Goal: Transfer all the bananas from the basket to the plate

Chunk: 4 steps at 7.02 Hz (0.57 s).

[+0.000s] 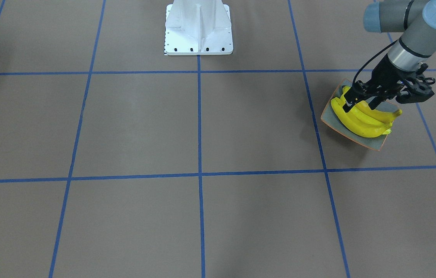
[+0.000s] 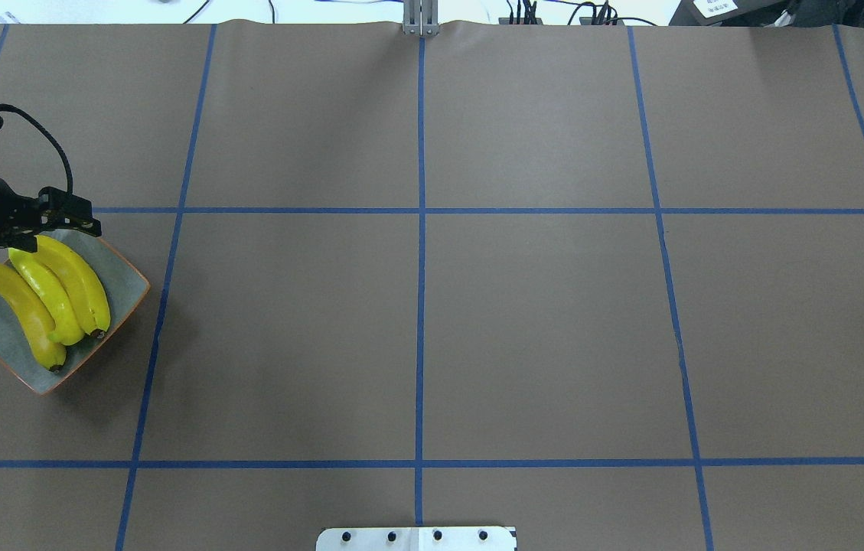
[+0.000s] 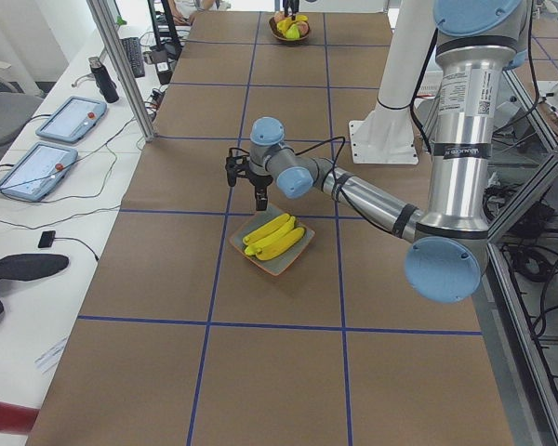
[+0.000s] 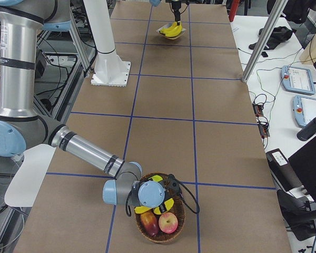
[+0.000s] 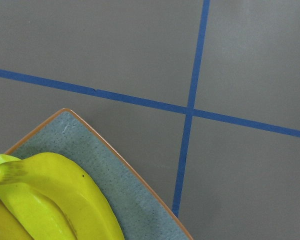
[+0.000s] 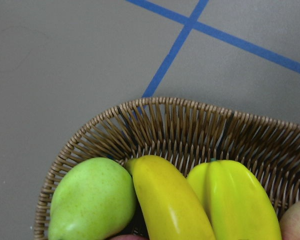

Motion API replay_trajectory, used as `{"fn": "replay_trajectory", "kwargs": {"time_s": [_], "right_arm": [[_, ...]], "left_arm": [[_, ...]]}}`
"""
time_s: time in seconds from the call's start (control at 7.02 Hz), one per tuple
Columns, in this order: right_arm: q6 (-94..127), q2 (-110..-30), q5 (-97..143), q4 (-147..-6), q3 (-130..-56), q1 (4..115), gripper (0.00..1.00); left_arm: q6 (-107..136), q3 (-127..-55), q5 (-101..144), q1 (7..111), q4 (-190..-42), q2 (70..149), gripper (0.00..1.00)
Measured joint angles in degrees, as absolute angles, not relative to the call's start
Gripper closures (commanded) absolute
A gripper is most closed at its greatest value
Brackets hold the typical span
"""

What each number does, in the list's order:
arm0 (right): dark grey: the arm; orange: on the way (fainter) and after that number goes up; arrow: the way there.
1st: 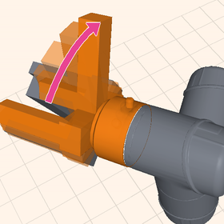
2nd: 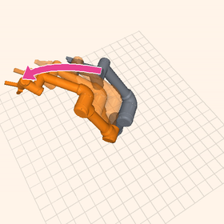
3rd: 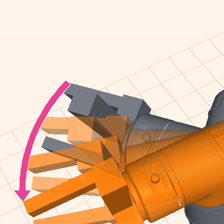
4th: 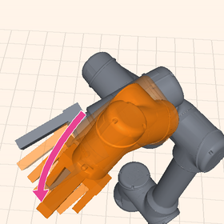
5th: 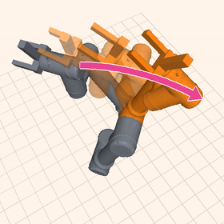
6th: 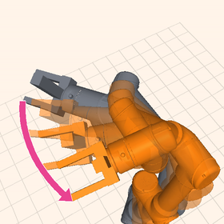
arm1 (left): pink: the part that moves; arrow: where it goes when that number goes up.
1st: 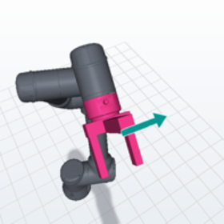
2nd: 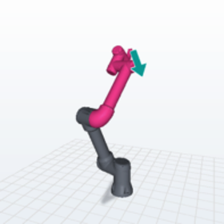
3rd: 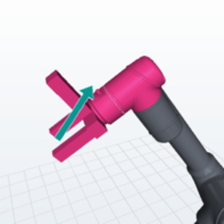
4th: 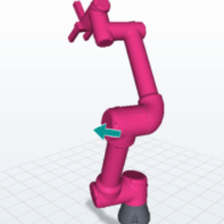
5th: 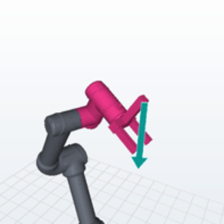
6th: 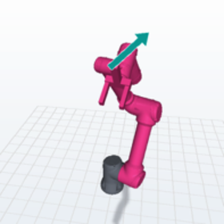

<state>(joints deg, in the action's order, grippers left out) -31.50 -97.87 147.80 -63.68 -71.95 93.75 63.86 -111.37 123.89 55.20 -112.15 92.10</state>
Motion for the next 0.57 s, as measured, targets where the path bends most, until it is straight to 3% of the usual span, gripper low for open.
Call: {"fn": "replay_trajectory", "kwargs": {"time_s": [0.43, 0.57], "right_arm": [[-32.5, -97.8, 146.3, -64.7, -72.0, 94.0, 0.13], [-32.5, -97.8, 145.7, -64.8, -72.0, 93.9, 0.25]], "left_arm": [[63.9, -111.5, 123.9, 55.2, -112.1, 92.1, 0.00], [63.9, -111.5, 123.9, 55.2, -112.1, 92.1, 0.00]]}}
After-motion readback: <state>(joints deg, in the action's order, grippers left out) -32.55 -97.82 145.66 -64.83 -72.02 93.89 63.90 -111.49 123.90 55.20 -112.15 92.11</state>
